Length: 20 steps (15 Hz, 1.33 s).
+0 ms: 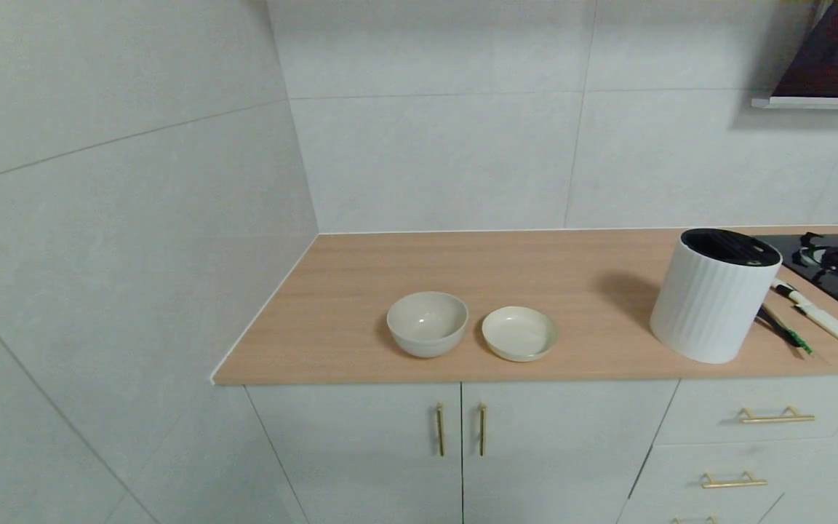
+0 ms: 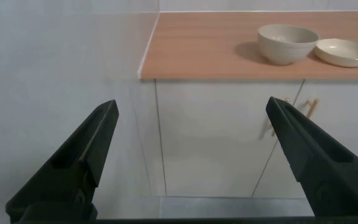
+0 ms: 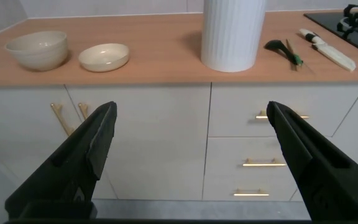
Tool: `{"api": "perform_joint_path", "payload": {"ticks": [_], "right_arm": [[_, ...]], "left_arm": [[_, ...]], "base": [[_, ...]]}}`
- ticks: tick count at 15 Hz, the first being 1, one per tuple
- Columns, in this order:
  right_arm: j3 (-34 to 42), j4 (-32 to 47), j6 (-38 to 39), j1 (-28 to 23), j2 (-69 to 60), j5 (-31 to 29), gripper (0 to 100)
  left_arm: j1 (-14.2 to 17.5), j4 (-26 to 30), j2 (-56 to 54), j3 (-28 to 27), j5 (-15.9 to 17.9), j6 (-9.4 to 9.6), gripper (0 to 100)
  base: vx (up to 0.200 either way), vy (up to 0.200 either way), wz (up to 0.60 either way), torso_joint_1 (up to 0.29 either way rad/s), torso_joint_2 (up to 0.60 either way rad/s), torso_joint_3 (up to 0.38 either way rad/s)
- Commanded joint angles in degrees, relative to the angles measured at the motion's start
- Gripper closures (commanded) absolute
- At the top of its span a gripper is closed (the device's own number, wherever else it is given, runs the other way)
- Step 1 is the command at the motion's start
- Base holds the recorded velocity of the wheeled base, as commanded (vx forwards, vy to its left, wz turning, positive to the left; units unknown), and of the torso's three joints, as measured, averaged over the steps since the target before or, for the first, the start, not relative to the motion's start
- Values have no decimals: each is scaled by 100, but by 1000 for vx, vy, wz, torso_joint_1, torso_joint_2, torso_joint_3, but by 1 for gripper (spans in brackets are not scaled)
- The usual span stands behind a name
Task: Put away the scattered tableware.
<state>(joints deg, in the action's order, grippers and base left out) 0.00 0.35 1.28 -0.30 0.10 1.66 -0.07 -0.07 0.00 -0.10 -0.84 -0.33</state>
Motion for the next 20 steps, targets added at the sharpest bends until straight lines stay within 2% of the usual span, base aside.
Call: {"api": "perform_joint_path", "payload": {"ticks": [1, 17, 20], "right_arm": [[0, 0, 4, 4, -1, 1, 0], [0, 0, 4, -5, -1, 1, 0], [0, 0, 4, 4, -1, 1, 0]], "left_arm": [[-1, -1, 0, 1, -4, -2, 0], [-1, -1, 0, 1, 5, 7, 0], [-1, -1, 0, 1, 5, 7, 0]], "base": [[0, 0, 0, 0, 0, 0], [0, 0, 0, -3, 4, 3], [0, 0, 0, -188, 422, 224]]}}
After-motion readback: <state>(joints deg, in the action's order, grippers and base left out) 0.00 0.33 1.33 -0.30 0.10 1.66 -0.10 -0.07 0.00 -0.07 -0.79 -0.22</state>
